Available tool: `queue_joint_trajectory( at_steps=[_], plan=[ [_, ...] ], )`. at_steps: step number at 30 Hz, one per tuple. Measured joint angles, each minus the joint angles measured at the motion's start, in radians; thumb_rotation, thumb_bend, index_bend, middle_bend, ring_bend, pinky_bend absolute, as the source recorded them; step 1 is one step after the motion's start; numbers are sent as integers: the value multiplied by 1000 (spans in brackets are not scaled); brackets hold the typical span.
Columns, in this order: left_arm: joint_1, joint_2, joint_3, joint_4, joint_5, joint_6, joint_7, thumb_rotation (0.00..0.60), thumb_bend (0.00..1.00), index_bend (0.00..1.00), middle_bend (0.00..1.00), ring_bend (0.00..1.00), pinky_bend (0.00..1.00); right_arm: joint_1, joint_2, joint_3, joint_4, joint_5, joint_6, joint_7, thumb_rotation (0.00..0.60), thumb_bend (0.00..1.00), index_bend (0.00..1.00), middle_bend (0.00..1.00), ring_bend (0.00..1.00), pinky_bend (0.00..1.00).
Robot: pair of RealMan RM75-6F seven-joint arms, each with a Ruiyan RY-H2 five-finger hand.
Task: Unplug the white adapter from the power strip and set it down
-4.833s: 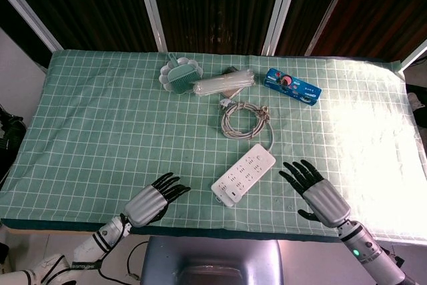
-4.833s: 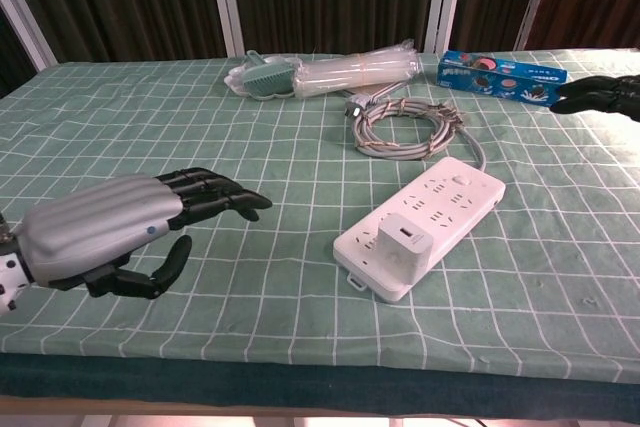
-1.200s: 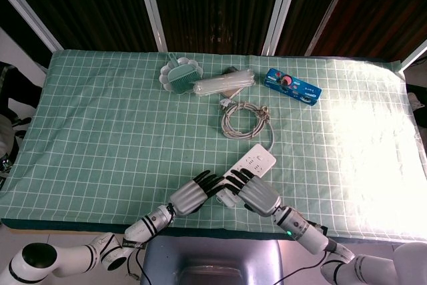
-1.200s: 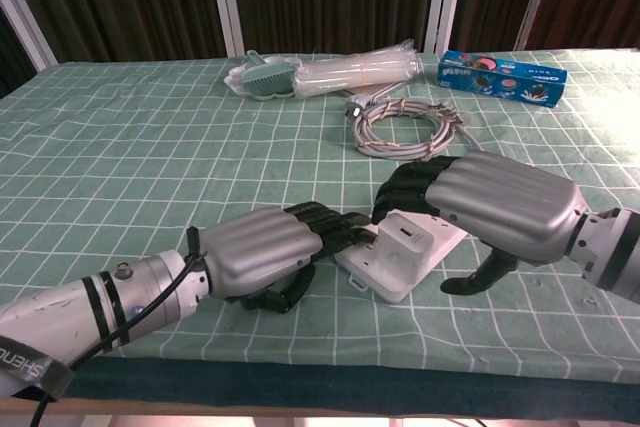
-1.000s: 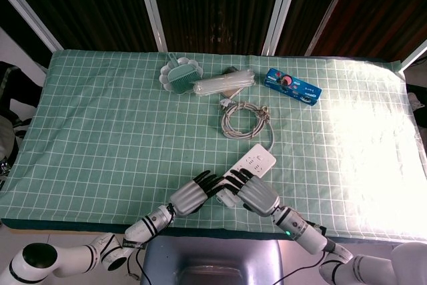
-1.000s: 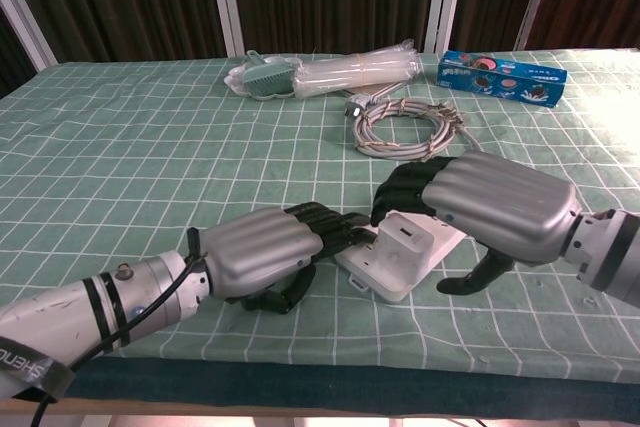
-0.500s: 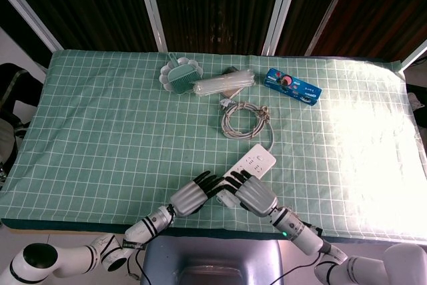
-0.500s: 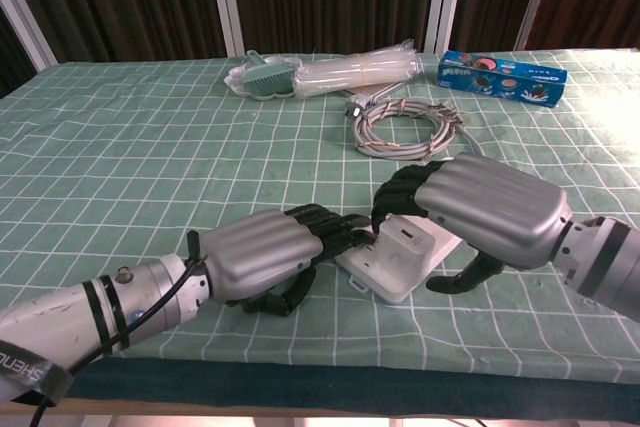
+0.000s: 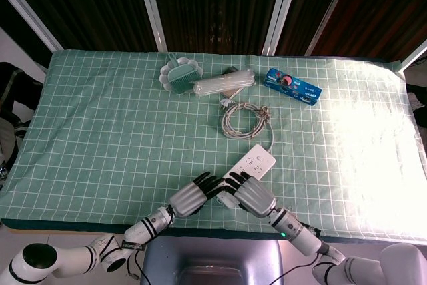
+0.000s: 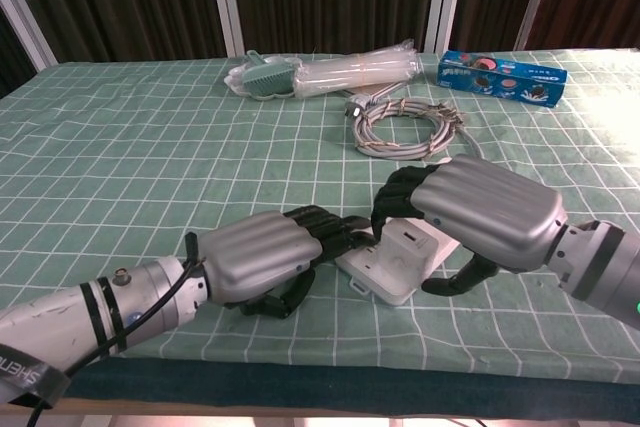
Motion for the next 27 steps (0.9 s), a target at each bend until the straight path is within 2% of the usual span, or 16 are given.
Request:
queue_joint_trajectory(
  at_steps=[6,13,27],
  plan=[
    [0,-1,-1,1,-1,-1,4,600,875,0,0,0,10,0,-8,-1,7,3,3,-3,600,333,595,455,361,562],
    [-1,-2,-1,2,-3,-4,6,600,876,0,0,0,9,3,-16,1,10,10,3,-2,600,431,688,493,433,631],
    [2,-7,4,2,-2,-5,22,600,875,0,0,0,10,7,-3,9,-33,35,-15,-8,600,542,780,551,504,689]
  ],
)
